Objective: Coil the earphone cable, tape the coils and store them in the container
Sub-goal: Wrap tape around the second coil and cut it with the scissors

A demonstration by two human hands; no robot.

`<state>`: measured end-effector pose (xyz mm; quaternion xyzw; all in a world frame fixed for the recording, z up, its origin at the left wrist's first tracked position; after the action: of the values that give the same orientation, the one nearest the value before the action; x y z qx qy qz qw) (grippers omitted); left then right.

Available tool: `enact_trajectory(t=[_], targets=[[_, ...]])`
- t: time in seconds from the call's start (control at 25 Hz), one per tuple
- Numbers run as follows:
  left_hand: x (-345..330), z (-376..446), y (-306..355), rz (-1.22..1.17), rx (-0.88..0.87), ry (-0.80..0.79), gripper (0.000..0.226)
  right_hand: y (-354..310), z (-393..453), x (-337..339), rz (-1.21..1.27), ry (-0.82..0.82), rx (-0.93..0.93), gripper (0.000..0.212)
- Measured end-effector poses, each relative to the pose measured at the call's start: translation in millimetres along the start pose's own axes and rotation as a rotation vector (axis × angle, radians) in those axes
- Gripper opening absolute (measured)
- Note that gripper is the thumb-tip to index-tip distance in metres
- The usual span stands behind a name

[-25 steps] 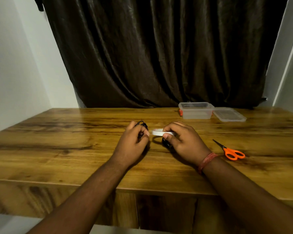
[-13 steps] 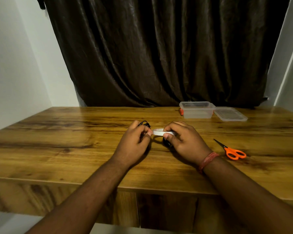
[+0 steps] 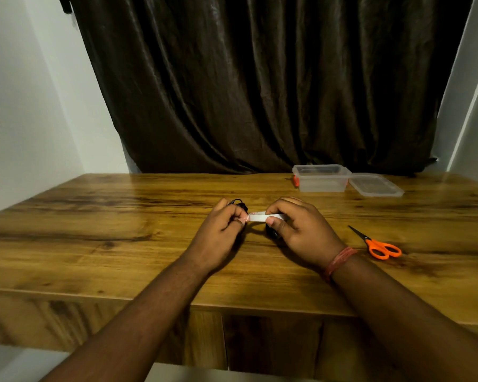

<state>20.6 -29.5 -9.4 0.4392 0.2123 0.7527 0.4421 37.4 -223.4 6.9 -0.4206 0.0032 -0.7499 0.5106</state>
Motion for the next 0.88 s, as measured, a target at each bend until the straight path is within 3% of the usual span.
enact_trajectory(t=[0.16, 0.44, 0.88], targets=[[1.0, -1.7, 2.6, -0.038, 0.003, -0.024, 0.016, -0.5, 0.9, -0.4, 0.006, -0.002, 0.017, 0.002], [1.2, -2.4, 5.6, 0.188, -0.02, 0.025, 0.007, -2.5, 0.5, -0.7, -0.012, -0.009, 0.022, 0.003], [1.9, -3.0, 10.2, 0.158, -0.022, 0.001, 0.013, -4.5, 0.9, 1.3, 0.153, 0.02, -0.042, 0.008]])
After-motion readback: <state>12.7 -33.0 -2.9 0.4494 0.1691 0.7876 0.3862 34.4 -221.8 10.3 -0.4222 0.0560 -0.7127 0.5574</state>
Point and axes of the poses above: each hand's wrist, its own z-axis towards the middle knuckle, its own x-axis out of the back of the hand, y = z × x, the point moved 2 cm from there along z, towards the middle knuckle, and after that the axes turned 3 degrees about z, right-handed, at the moved point
